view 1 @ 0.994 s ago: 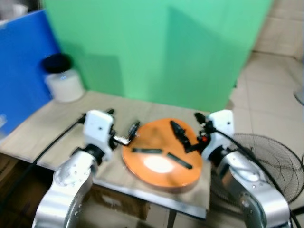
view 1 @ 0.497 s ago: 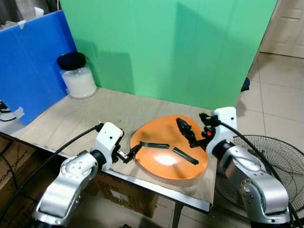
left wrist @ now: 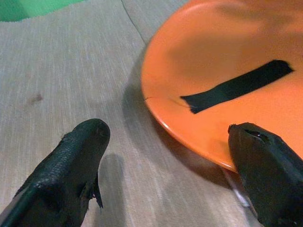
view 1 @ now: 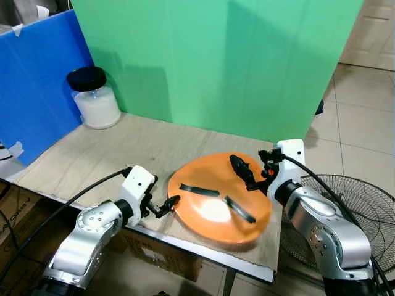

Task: Setting the table

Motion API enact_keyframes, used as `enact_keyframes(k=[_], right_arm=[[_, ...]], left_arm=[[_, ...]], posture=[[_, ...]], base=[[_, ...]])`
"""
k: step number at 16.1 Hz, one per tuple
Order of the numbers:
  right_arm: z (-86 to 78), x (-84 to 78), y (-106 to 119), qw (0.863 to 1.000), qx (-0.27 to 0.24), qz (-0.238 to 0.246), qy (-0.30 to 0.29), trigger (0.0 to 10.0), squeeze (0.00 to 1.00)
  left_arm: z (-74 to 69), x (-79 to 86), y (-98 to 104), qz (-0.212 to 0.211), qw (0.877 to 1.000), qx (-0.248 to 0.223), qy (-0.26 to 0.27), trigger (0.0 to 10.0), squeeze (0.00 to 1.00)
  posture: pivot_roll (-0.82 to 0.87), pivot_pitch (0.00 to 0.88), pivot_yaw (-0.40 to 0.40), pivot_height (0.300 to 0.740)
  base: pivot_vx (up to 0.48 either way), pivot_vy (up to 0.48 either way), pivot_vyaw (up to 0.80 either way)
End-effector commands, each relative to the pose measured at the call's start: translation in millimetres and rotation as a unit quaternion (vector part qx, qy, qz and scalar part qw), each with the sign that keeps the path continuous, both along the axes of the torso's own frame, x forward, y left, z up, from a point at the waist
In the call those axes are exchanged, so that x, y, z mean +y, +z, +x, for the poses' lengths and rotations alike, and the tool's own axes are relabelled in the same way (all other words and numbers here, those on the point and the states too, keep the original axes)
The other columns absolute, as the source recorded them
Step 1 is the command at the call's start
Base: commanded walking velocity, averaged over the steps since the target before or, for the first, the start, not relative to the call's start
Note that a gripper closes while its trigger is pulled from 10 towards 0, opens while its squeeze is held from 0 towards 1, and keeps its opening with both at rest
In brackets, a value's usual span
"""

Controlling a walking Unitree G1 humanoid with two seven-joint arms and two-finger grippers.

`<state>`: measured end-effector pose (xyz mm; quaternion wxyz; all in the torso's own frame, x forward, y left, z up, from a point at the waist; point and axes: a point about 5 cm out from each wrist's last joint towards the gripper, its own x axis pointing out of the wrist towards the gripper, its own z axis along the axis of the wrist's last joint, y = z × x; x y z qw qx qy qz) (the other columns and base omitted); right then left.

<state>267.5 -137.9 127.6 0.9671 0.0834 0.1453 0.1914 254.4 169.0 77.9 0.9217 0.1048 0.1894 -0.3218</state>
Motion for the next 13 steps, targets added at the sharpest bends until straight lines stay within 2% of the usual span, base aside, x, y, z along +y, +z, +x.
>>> enact_keyframes(k=[1,5,9,11,13], right_arm=[[4.5,-2.7,0.4,1.0,0.007,0.005,-0.012,10.0,1.0],[7.8,-8.2,-6.9,0.999,0.032,0.011,-0.035,10.0,1.0],[8.6,-22.0,-5.6,0.997,0.032,0.021,-0.062,10.0,1.0],[10.1,-30.5,-2.0,0.996,0.03,0.037,-0.076,10.0,1.0],[9.2,-36.6,-5.1,0.994,0.053,0.056,-0.08,10.0,1.0]], left_arm=[[-6.7,6.7,-14.3,0.025,0.999,0.03,-0.001,10.0,0.13],[-12.3,7.8,-24.6,0.041,0.998,0.041,-0.01,10.0,0.13],[-15.6,5.3,-30.1,0.046,0.998,0.043,-0.018,10.0,0.13],[-16.1,4.4,-31.1,0.047,0.998,0.044,-0.02,10.0,0.13],[-16.3,4.0,-31.5,0.048,0.998,0.043,-0.022,10.0,0.13]], posture=[[0.1,0.0,0.049,0.74],[0.1,0.0,0.044,0.74],[0.1,0.0,0.044,0.74],[0.1,0.0,0.045,0.74],[0.1,0.0,0.045,0.74]], base=[[0.0,0.0,0.0],[0.0,0.0,0.0],[0.0,0.0,0.0],[0.0,0.0,0.0],[0.0,0.0,0.0]])
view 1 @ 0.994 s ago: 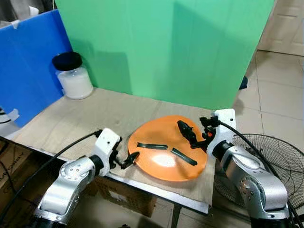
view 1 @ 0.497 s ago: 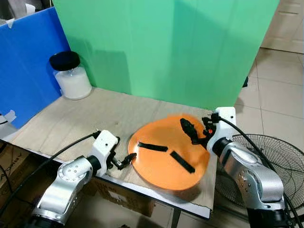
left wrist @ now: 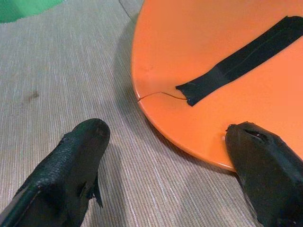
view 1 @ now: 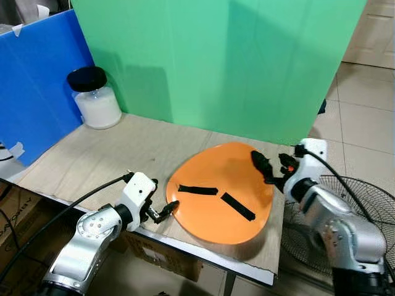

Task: Setting the table

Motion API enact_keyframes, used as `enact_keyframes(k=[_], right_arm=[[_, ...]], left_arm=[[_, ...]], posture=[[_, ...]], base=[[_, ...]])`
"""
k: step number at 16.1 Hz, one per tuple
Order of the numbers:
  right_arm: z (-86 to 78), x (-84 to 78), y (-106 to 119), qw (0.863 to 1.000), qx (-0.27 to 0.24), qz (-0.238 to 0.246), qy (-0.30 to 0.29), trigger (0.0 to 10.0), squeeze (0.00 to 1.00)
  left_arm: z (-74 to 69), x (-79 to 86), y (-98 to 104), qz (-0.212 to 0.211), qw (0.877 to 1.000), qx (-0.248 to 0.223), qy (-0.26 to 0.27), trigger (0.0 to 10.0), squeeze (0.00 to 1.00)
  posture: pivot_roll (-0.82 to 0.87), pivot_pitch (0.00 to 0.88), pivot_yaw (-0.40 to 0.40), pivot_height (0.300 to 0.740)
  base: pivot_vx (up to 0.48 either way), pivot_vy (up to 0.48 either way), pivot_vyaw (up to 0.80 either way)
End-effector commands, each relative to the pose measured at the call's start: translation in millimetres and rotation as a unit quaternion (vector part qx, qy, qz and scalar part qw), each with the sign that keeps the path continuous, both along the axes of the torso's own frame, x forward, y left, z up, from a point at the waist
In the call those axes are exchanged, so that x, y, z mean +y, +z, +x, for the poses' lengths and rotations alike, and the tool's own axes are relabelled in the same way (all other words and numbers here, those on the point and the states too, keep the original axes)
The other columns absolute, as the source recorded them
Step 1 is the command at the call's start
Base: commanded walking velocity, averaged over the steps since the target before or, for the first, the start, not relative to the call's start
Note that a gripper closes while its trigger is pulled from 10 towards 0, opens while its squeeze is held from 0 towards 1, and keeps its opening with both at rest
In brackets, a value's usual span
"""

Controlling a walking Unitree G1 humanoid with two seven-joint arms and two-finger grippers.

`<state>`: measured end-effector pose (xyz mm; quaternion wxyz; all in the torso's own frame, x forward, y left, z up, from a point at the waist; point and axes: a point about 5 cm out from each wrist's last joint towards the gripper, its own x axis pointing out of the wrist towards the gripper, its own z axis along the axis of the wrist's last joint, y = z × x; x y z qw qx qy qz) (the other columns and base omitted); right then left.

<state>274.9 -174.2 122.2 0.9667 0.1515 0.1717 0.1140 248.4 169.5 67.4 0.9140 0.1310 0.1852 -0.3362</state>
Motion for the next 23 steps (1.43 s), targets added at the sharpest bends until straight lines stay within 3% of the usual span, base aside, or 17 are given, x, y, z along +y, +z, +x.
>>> enact_keyframes(k=[1,2,3,5,6,7,8,9,16,23], right_arm=[[-2.4,2.2,-4.0,0.998,0.038,0.041,0.025,10.0,1.0],[-4.0,3.2,-5.4,0.997,0.048,0.052,0.034,10.0,1.0],[-11.6,6.6,-9.7,0.992,0.075,0.075,0.07,10.0,0.0],[-18.3,5.6,-9.8,0.982,0.098,0.138,0.088,10.0,0.0],[-18.5,-0.6,-7.5,0.977,0.108,0.158,0.096,7.3,0.0],[-18.5,-0.6,-7.5,0.977,0.108,0.158,0.096,7.3,0.0],[-19.3,-7.0,-7.8,0.973,0.128,0.159,0.105,0.6,0.0],[-20.8,-8.7,-7.6,0.969,0.139,0.168,0.115,0.0,0.0],[-34.8,-11.7,-16.7,0.948,0.213,0.179,0.153,0.0,0.0],[-36.5,-11.4,-17.2,0.947,0.224,0.168,0.16,0.0,0.0]], left_arm=[[-10.3,3.5,-21.1,0.029,0.998,0.051,0.0,10.0,0.13],[-10.3,3.5,-21.1,0.029,0.998,0.051,0.0,10.0,0.13],[-10.5,3.6,-21.2,0.03,0.998,0.05,0.0,10.0,0.13],[-10.8,3.9,-21.4,0.03,0.998,0.05,0.0,10.0,0.13],[-10.9,3.9,-21.7,0.03,0.998,0.051,-0.002,10.0,0.13],[-10.9,3.9,-21.7,0.03,0.998,0.051,-0.002,10.0,0.13],[-10.8,3.7,-21.8,0.031,0.998,0.051,-0.004,10.0,0.13],[-10.7,3.7,-21.7,0.031,0.998,0.05,-0.004,10.0,0.13],[-10.9,4.8,-22.1,0.032,0.998,0.048,-0.002,10.0,0.13],[-10.7,4.9,-21.9,0.033,0.998,0.046,-0.003,10.0,0.13]], posture=[[0.1,0.0,0.044,0.74],[0.1,0.0,0.044,0.74],[0.1,0.0,0.044,0.74],[0.1,0.0,0.044,0.74],[0.1,0.0,0.044,0.74],[0.1,0.0,0.044,0.74],[0.1,0.0,0.047,0.74],[0.1,0.0,0.046,0.74],[0.11,0.0,0.044,0.74],[0.11,0.0,0.043,0.74]], base=[[0.0,0.0,0.0],[0.0,0.0,0.0],[0.0,0.0,0.0],[0.0,0.0,0.0],[0.0,0.0,0.0],[0.0,0.0,0.0],[0.0,0.0,0.0],[0.0,0.0,0.0],[0.0,0.0,0.0],[0.0,0.0,0.0]])
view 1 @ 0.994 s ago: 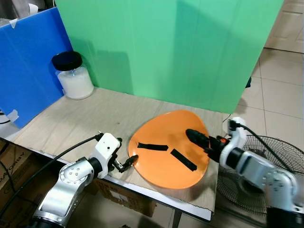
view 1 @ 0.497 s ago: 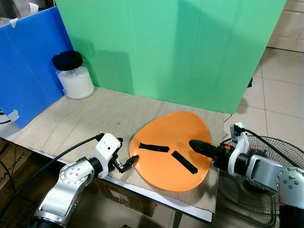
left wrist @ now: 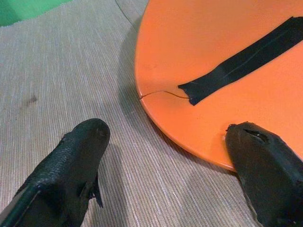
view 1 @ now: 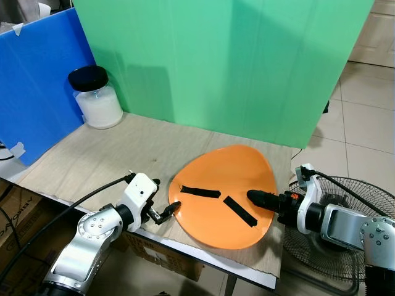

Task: Setting the table

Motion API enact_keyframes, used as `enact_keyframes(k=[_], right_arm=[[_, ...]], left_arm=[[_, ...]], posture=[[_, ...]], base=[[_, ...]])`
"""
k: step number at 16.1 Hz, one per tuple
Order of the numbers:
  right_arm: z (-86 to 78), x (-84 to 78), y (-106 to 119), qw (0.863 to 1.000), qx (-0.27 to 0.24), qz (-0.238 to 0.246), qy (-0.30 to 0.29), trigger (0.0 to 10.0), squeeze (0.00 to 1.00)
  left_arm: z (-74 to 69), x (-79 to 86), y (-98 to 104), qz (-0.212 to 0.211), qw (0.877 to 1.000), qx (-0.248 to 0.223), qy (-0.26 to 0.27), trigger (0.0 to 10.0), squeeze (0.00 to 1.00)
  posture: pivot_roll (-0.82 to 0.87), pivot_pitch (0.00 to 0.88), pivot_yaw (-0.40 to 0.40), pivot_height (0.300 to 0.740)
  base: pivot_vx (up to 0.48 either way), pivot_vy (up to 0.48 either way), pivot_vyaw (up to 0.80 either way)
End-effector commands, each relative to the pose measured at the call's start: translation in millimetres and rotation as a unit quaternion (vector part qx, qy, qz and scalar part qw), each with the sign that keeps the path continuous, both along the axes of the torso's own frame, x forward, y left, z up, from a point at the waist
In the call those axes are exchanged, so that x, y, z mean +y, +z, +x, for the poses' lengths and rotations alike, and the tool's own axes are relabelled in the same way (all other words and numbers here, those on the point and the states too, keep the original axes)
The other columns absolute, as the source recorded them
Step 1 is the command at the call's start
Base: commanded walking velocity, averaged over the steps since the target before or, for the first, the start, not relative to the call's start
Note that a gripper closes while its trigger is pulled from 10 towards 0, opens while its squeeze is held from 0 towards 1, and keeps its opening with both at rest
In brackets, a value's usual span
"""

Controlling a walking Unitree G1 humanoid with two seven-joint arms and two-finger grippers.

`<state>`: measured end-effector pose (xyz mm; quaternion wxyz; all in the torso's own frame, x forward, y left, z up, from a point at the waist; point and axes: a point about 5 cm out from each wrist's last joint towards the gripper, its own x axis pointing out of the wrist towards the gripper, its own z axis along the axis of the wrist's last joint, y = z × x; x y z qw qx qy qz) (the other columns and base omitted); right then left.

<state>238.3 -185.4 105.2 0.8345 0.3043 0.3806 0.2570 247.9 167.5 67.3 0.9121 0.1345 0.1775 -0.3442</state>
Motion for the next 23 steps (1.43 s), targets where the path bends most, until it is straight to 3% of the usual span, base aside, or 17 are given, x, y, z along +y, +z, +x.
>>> enact_keyframes(k=[1,7,11,15,16,17,18,20,22,23], right_arm=[[-0.1,0.7,0.0,1.0,0.002,0.001,0.005,0.0,0.0],[-0.8,3.3,0.4,1.0,0.006,0.013,0.011,0.0,0.0],[1.9,6.2,6.7,0.999,-0.031,0.03,0.01,0.0,0.0],[3.2,2.8,14.5,0.996,-0.051,0.072,-0.016,0.0,0.0],[3.1,2.8,17.6,0.995,-0.06,0.08,-0.026,0.0,0.0],[3.9,2.2,22.9,0.992,-0.076,0.09,-0.043,0.0,0.0],[4.3,1.6,25.9,0.991,-0.084,0.094,-0.052,0.0,0.0],[2.0,0.3,51.8,0.975,-0.182,0.077,-0.098,0.0,0.0],[-5.3,7.1,75.8,0.957,-0.255,0.06,-0.121,0.0,0.0],[-7.3,10.4,81.3,0.954,-0.267,0.061,-0.124,0.0,0.0]], left_arm=[[-10.2,7.2,-21.8,0.034,0.998,0.052,0.008,10.0,0.13],[-9.4,7.7,-21.4,0.036,0.998,0.049,0.01,10.0,0.13],[-5.7,11.2,-17.4,0.034,0.999,0.036,0.02,10.0,0.13],[7.8,19.9,22.5,-0.05,0.996,-0.06,0.052,10.0,0.13],[8.8,22.7,36.1,-0.078,0.992,-0.085,0.058,10.0,0.09],[9.2,23.9,50.7,-0.105,0.987,-0.108,0.06,10.0,0.0],[9.3,24.3,57.3,-0.115,0.984,-0.118,0.06,10.0,0.0],[4.8,12.4,91.3,-0.145,0.975,-0.165,0.025,10.0,0.0],[-2.4,-8.8,106.7,-0.15,0.972,-0.179,-0.019,10.0,0.0],[-3.8,-13.9,107.7,-0.142,0.973,-0.177,-0.029,10.0,0.0]], posture=[[0.11,0.0,0.042,0.74],[0.11,0.0,0.041,0.74],[0.11,0.0,0.041,0.74],[0.1,0.0,0.045,0.74],[0.1,0.0,0.046,0.74],[0.1,0.0,0.046,0.74],[0.1,0.0,0.046,0.74],[0.1,0.0,0.052,0.74],[0.09,0.0,0.065,0.74],[0.09,0.0,0.068,0.74]], base=[[0.0,0.0,0.0],[0.0,0.0,0.0],[0.0,0.0,0.0],[0.0,0.0,0.0],[0.0,0.0,0.0],[0.0,0.0,0.0],[0.0,0.0,0.0],[0.0,0.0,0.0],[0.0,0.0,0.0],[0.0,0.0,0.0]])
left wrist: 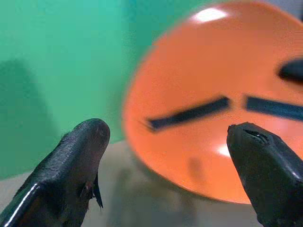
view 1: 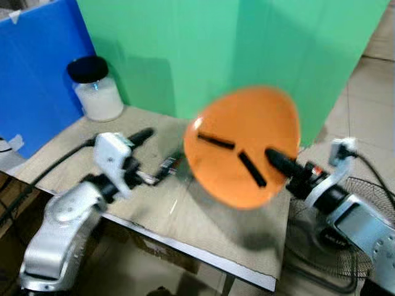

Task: Setting the table

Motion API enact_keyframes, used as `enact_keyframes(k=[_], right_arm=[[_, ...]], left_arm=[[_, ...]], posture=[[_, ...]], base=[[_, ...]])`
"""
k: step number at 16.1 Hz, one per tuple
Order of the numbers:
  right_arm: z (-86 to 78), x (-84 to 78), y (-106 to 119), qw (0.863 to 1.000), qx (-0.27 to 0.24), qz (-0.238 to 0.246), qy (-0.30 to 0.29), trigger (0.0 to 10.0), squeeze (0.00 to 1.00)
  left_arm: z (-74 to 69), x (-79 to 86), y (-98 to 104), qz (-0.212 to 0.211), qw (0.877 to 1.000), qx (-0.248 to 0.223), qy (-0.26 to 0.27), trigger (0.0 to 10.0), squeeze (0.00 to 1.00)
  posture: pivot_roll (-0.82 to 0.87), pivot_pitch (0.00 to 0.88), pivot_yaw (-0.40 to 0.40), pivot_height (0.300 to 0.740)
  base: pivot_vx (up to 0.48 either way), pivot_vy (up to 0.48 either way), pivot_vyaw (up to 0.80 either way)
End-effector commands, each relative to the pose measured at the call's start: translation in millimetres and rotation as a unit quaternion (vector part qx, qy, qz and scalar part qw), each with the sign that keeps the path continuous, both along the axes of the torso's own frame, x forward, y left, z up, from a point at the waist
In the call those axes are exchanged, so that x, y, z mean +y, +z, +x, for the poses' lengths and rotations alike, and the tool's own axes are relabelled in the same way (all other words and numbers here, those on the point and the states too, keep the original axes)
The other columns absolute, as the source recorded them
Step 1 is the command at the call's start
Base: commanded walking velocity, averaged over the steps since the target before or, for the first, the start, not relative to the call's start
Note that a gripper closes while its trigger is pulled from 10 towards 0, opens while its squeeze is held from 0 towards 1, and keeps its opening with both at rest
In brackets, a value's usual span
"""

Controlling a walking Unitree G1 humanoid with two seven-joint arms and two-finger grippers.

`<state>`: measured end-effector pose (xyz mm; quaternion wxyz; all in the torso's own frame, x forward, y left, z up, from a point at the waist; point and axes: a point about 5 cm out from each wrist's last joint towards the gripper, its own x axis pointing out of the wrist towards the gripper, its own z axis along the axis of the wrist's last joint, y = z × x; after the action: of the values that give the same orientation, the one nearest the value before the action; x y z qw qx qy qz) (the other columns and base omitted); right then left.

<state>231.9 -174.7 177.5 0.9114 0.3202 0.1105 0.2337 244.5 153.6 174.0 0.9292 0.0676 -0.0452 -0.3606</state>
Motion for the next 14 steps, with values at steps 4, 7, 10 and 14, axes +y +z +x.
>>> enact_keyframes(k=[4,7,10,14], right_arm=[[-20.4,16.8,24.4,0.994,-0.099,0.007,-0.048,10.0,0.0],[-25.4,17.9,30.5,0.978,-0.139,-0.106,-0.11,10.0,0.0],[-26.2,18.8,24.4,0.97,-0.139,-0.14,-0.14,10.0,0.0],[-25.9,25.0,16.9,0.97,-0.141,-0.132,-0.145,10.0,0.0]], left_arm=[[-0.4,-23.7,5.4,0.005,0.999,-0.01,0.033,10.0,0.0],[-6.9,-29.7,10.2,-0.039,0.996,-0.021,0.076,10.0,0.0],[-8.4,-28.4,12.6,-0.052,0.993,-0.034,0.104,10.0,0.0],[-6.1,-22.5,7.8,-0.032,0.99,-0.029,0.135,10.0,0.0]], posture=[[0.07,0.0,0.092,0.74],[0.05,0.0,0.103,0.74],[0.06,0.0,0.094,0.74],[0.07,0.0,0.09,0.74]], base=[[0.0,0.0,0.0],[0.0,0.0,0.0],[0.0,0.0,-0.79],[0.0,0.0,-0.8]])
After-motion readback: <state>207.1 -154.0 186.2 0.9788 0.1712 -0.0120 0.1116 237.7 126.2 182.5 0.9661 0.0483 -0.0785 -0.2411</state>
